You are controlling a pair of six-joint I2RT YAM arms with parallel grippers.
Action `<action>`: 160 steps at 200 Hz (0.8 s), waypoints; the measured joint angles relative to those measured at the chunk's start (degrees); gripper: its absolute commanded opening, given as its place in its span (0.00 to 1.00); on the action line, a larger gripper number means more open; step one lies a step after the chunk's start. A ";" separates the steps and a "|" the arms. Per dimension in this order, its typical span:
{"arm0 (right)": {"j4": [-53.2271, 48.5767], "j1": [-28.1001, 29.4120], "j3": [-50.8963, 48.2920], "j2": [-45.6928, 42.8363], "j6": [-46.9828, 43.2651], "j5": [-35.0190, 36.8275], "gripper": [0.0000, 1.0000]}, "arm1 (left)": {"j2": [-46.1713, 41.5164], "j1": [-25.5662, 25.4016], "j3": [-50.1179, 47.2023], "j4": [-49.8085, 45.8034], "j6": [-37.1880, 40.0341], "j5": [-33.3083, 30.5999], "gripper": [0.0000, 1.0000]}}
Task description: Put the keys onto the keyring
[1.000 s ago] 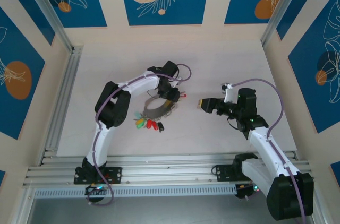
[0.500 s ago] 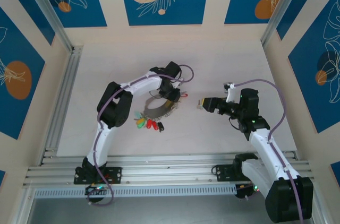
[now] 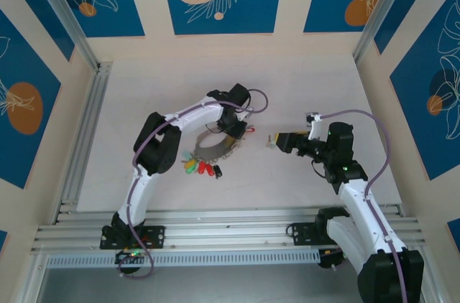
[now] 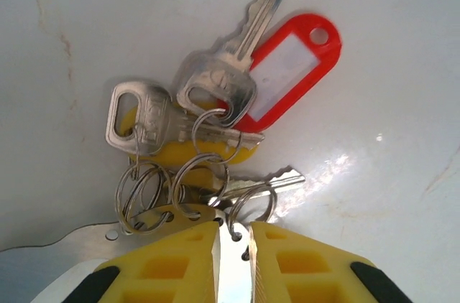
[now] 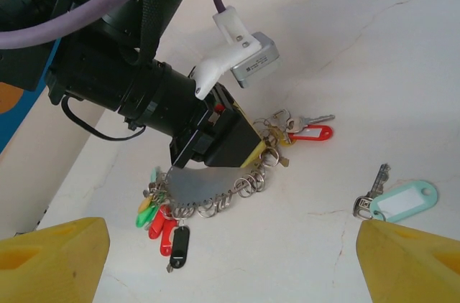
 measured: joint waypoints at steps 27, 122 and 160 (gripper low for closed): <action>-0.46 -0.31 0.00 -0.42 0.02 0.02 0.89 | 1.16 -0.13 1.25 -0.15 1.05 -0.26 0.27; -0.44 -1.51 -0.02 -0.66 0.02 0.00 0.89 | 2.80 -1.38 2.93 -2.43 3.72 -2.78 0.30; -0.44 -1.81 -0.07 -0.66 0.02 -0.35 0.89 | 2.80 -2.05 2.93 -3.02 4.74 -3.85 0.25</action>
